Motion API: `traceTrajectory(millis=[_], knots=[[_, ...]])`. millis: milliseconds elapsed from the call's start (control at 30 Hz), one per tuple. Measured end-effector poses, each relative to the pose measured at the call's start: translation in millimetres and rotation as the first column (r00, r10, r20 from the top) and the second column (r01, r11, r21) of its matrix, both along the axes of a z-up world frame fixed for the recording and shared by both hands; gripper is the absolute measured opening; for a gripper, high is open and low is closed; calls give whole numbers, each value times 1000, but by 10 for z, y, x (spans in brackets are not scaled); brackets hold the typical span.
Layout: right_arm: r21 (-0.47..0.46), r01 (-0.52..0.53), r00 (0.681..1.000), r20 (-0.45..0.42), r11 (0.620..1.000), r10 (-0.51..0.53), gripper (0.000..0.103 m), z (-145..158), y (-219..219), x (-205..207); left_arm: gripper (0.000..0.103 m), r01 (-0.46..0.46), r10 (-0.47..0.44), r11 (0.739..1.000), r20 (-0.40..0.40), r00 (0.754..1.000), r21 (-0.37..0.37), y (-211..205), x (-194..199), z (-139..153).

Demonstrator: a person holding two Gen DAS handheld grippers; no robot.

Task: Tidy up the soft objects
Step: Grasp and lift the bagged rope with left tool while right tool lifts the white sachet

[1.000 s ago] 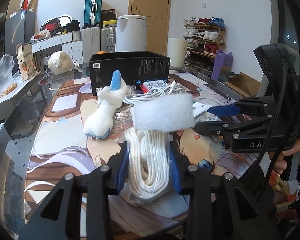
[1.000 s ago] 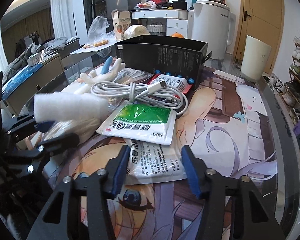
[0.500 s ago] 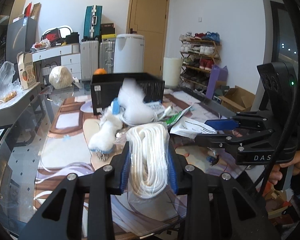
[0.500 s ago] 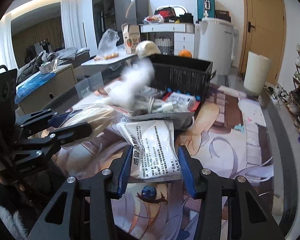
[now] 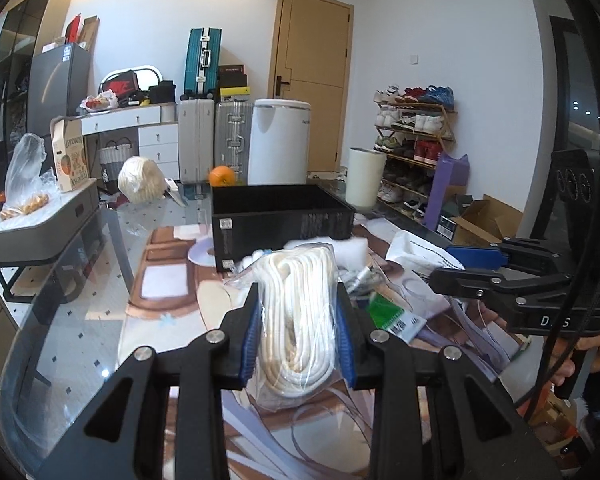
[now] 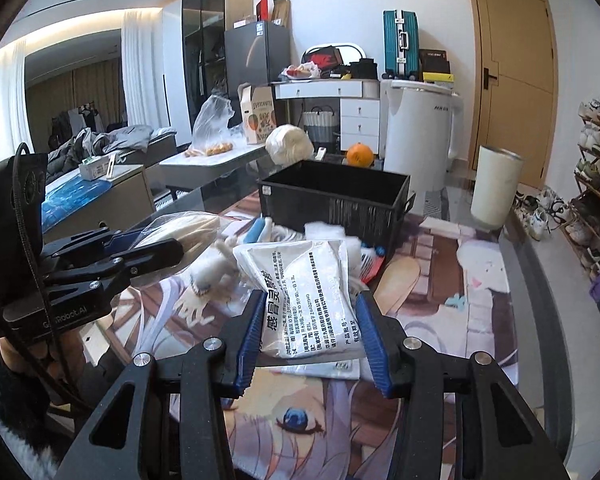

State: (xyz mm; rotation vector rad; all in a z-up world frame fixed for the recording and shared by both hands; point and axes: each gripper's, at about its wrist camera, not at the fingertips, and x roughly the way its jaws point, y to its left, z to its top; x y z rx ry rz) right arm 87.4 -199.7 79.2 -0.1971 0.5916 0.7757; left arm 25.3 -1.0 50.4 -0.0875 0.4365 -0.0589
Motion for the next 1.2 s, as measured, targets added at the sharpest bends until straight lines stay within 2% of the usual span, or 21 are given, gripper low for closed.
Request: traceTrajectory(millis=[300, 667, 833, 1200], knots=[[29, 48, 999, 17, 998, -48, 46, 104, 85, 260, 31, -36, 35, 999, 41, 999, 40, 107, 299, 176], [14, 80, 996, 29, 997, -81, 46, 196, 276, 637, 32, -61, 57, 996, 51, 997, 70, 229, 710, 283], [23, 82, 996, 38, 996, -83, 46, 298, 314, 823, 32, -65, 63, 997, 54, 997, 34, 308, 863, 343], [11, 88, 996, 26, 996, -88, 46, 353, 510, 1283, 32, -70, 69, 997, 37, 997, 40, 431, 1209, 420]])
